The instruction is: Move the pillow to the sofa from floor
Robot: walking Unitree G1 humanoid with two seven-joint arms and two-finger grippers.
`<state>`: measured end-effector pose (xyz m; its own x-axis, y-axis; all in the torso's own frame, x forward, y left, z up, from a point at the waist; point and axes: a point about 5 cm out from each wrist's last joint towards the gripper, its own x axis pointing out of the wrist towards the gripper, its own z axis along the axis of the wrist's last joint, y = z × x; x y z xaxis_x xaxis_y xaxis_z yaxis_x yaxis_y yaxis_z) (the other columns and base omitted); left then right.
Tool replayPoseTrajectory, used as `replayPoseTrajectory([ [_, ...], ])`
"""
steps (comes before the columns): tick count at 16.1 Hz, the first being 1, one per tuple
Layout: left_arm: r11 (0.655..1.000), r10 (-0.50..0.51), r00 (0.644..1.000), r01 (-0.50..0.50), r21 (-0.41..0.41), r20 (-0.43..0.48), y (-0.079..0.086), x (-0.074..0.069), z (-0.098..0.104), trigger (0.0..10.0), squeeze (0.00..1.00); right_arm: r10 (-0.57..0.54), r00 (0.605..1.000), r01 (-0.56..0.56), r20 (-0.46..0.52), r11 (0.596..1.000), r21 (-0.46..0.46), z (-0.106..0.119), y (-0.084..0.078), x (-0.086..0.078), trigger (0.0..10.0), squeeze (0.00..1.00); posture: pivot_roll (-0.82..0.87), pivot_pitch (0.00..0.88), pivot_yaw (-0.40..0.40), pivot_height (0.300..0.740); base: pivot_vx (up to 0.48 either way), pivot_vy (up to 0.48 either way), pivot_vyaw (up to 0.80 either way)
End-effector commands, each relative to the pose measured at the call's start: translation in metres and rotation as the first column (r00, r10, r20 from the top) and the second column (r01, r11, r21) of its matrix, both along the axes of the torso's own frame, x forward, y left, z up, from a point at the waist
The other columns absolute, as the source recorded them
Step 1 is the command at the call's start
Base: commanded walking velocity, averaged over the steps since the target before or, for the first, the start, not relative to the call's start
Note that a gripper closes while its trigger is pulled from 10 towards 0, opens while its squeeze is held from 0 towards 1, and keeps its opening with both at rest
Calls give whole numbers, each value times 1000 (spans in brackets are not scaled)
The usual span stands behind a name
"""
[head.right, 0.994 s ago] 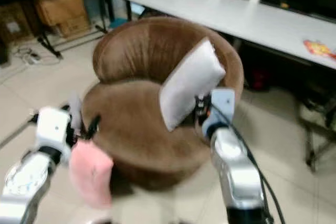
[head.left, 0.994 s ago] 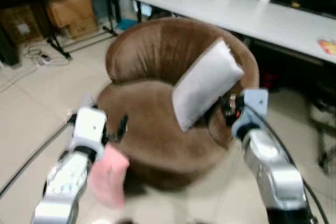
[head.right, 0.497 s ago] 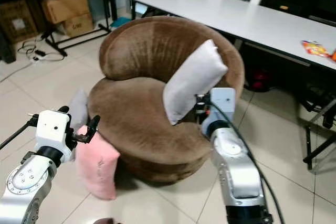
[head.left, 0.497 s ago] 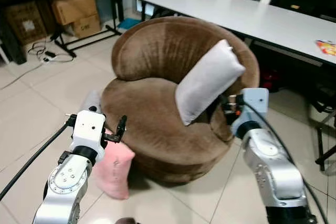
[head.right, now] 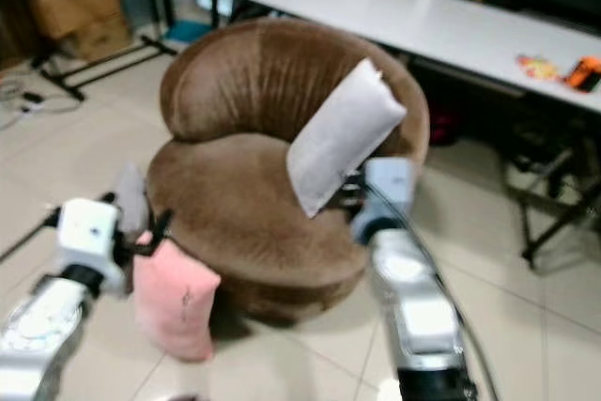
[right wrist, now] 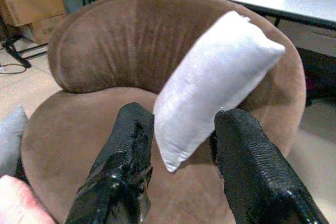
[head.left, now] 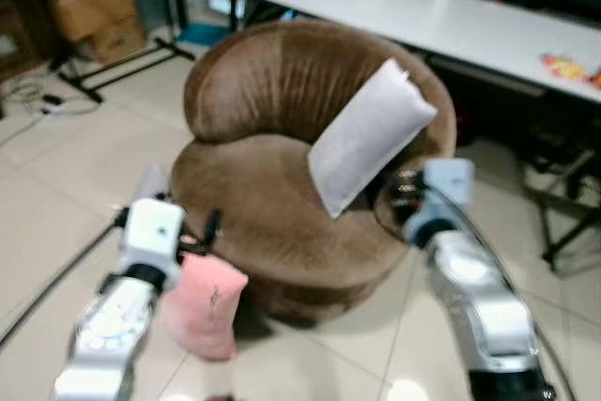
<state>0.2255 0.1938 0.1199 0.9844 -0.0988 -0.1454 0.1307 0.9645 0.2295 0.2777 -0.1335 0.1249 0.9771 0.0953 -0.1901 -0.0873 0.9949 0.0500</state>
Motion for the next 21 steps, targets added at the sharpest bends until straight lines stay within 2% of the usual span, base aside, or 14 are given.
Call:
replayPoseTrajectory([
  [1, 1000, -16, 1000, 16, -10, 0, -5, -1, 0, 10000, 0, -42, 999, 42, 5, 999, -16, 0, -11, 0, 10000, 0, 14, 0, -70, 740, 0, 307, 0],
  [9, 1000, -9, 1000, 9, -6, 12, -4, 2, 2, 10000, 0, -40, 999, 40, 12, 999, 5, -2, -11, 0, 10000, 0, 21, 0, -73, 740, 0, 301, 0],
  [12, 1000, 26, 999, -26, 3, 35, -2, 2, 3, 10000, 0, -7, 1000, 7, 14, 1000, -12, -2, -9, -1, 10000, 0, 24, 0, -79, 740, 0, 0, 0],
  [17, 998, 55, 996, -57, 19, 77, 2, 5, 6, 10000, 0, 45, 999, -45, 9, 999, -17, -6, 0, -6, 10000, 0, 19, 0, -35, 740, 0, 0, 758],
  [20, 997, 23, 994, -30, 65, 107, 6, 10, 10, 10000, 0, 1, 1000, -1, 14, 1000, -5, -8, -3, -8, 10000, 0, 15, 0, 2, 740, 0, 0, 533],
  [21, 999, 10, 993, -16, 52, 117, 4, 11, 11, 10000, 0, -23, 1000, 23, 11, 1000, 14, -9, -5, -7, 10000, 0, 12, 0, 6, 740, 0, 0, 0],
])
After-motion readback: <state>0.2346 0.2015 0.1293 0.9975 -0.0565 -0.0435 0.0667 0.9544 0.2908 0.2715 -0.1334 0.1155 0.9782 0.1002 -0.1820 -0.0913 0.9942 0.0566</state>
